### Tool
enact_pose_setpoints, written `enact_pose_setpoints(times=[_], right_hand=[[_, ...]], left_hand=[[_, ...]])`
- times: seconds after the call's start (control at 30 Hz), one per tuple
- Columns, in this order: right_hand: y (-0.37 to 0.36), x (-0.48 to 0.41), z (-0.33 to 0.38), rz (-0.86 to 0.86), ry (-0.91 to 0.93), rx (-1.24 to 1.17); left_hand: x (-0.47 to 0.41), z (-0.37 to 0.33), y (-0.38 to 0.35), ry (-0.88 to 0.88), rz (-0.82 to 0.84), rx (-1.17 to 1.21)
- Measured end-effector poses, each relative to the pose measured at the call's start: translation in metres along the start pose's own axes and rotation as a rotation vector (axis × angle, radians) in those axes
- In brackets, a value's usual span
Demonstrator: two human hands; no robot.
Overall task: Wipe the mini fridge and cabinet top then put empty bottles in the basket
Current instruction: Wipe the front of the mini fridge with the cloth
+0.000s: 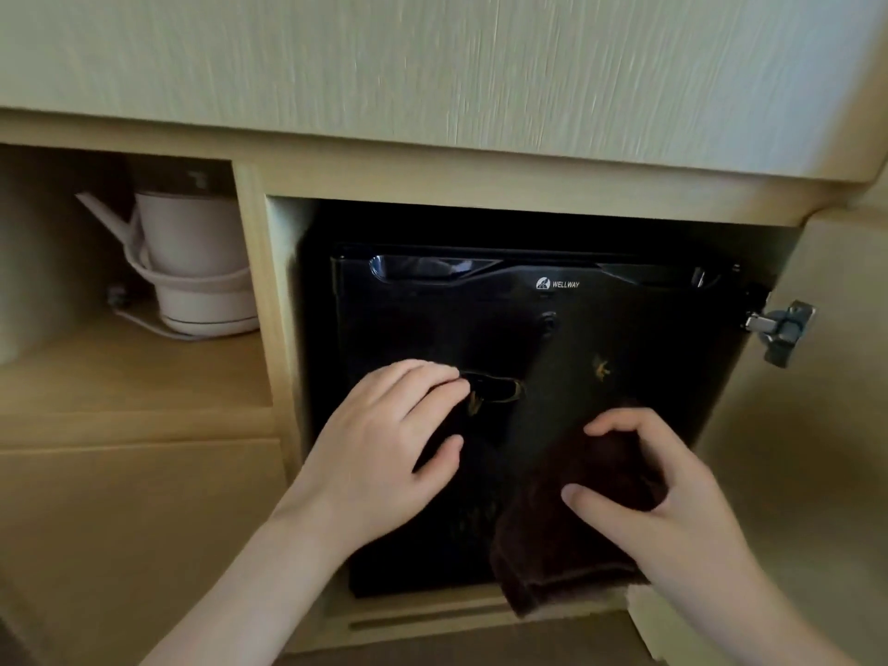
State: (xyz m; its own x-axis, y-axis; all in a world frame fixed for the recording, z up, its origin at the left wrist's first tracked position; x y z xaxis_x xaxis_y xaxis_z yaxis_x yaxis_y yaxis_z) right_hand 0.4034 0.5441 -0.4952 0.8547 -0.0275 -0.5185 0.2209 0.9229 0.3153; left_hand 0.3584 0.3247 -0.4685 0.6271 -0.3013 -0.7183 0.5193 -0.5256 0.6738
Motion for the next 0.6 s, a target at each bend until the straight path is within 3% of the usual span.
enact_pose_setpoints(times=[0.23,0.5,0.6], right_hand=[[-0.008,-0.084,0.042,-0.033,0.34,-0.03],[-0.036,-0.075,-0.002,-0.372,0.455,-0.099],[-0.043,-0.073,-0.012,-0.494,0.479,-0.009]], left_hand=[[-0.041,0.034,0.032,0.019,-0.17,-0.19],[-0.025,0.049,0.008,-0.012,-0.218,-0.287],[-0.018,0.053,0.002,-0.03,-0.213,-0.338]])
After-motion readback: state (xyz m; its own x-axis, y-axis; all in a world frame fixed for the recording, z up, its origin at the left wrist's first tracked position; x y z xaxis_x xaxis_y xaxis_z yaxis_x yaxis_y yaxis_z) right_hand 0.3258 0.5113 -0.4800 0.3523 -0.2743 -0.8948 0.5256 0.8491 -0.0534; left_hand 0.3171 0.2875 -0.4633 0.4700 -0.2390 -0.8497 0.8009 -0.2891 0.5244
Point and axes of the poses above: each hand's wrist, its own x-axis away from the middle knuckle, its own y-axis out of the back of the hand, z = x × y, the point moved 7 cm from there along -x, towards the middle knuckle, and after that the axes turned 12 degrees about y, right-handed, at the moved point
